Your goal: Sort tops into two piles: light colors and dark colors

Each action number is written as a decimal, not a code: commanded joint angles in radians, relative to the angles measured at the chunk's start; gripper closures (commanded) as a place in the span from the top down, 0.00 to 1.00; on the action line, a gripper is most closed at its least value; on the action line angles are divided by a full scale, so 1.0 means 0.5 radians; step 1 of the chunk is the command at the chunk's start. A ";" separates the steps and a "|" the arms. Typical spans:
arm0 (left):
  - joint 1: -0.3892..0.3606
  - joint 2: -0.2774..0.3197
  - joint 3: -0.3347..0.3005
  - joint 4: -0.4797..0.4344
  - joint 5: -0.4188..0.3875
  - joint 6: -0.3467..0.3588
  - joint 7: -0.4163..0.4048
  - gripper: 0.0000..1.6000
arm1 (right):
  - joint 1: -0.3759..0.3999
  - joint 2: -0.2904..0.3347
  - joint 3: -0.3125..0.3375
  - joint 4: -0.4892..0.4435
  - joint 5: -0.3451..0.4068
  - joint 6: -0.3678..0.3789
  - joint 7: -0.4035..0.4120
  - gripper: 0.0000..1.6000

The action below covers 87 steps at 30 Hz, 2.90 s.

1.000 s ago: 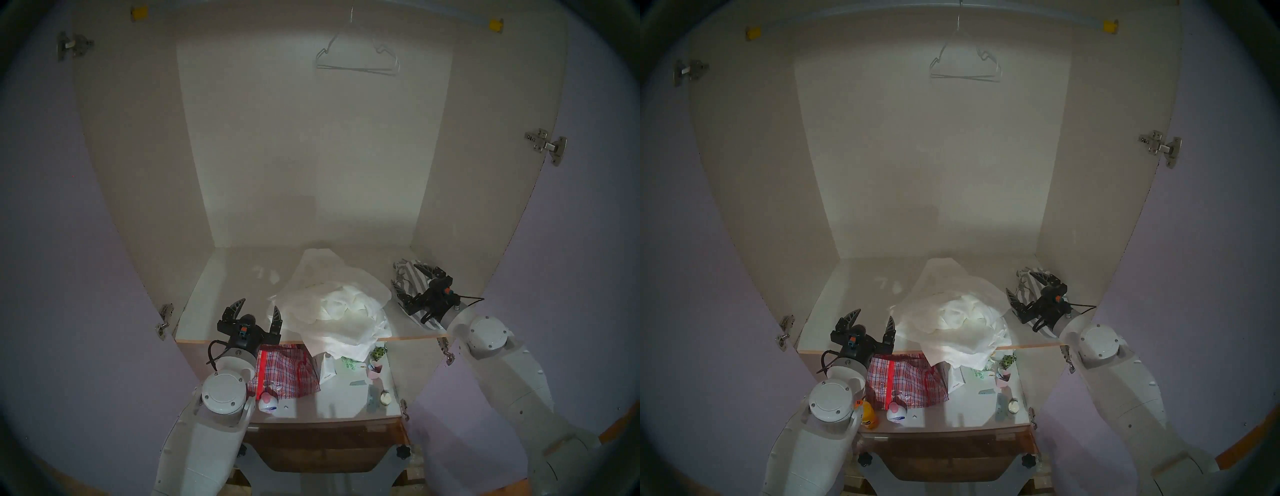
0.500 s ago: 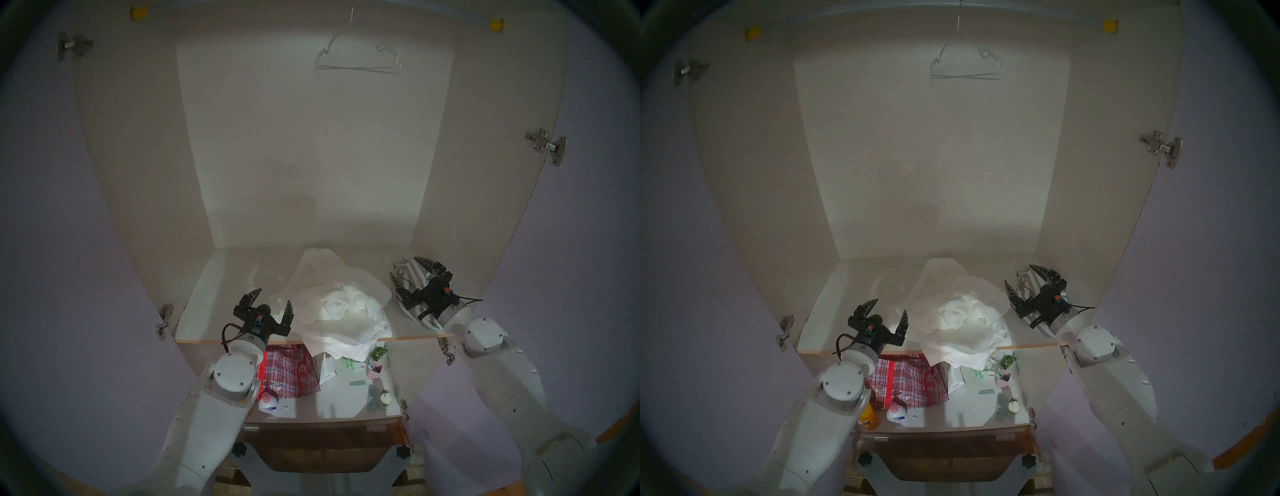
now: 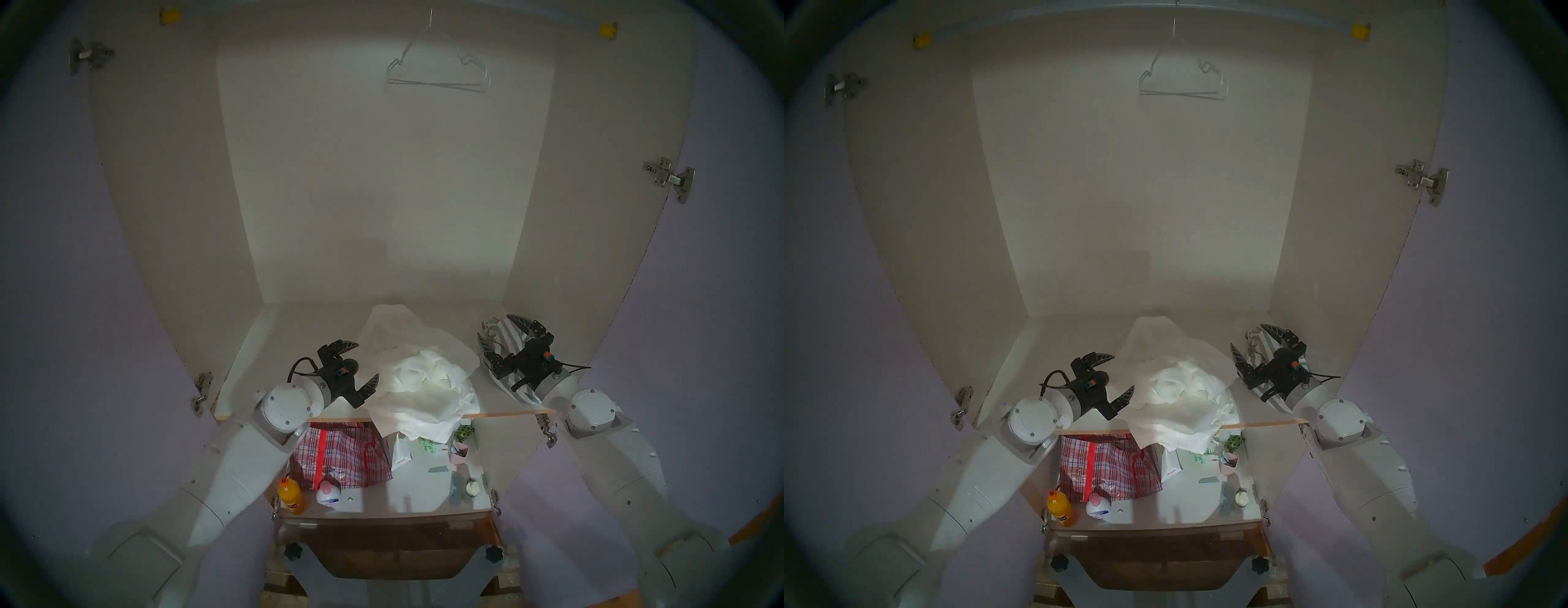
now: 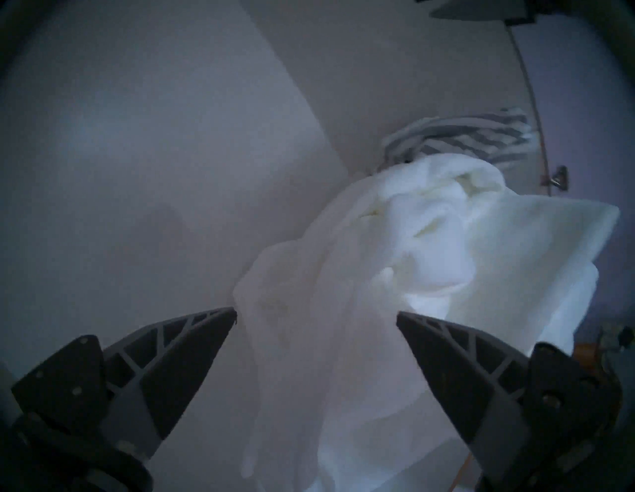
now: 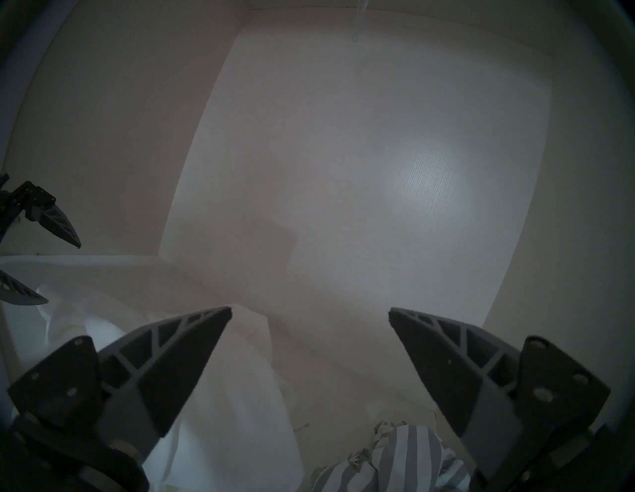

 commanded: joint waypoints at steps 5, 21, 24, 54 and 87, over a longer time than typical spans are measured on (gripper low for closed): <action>-0.385 -0.115 0.253 0.282 0.053 0.007 -0.445 1.00 | 0.040 -0.003 0.018 -0.037 0.007 -0.009 -0.008 1.00; -0.717 -0.249 0.357 0.663 0.174 -0.279 -0.492 1.00 | 0.042 -0.004 0.018 -0.034 0.006 -0.010 -0.007 1.00; -0.641 -0.171 0.331 0.519 0.078 -0.243 -0.657 1.00 | 0.042 -0.004 0.018 -0.032 0.005 -0.011 -0.006 1.00; -0.673 -0.235 0.435 0.533 0.334 0.045 -0.373 1.00 | 0.041 -0.006 0.021 -0.035 0.004 -0.010 -0.006 1.00; -0.625 -0.287 0.337 0.395 0.315 0.005 0.046 1.00 | 0.041 -0.008 0.023 -0.033 0.003 -0.011 -0.005 1.00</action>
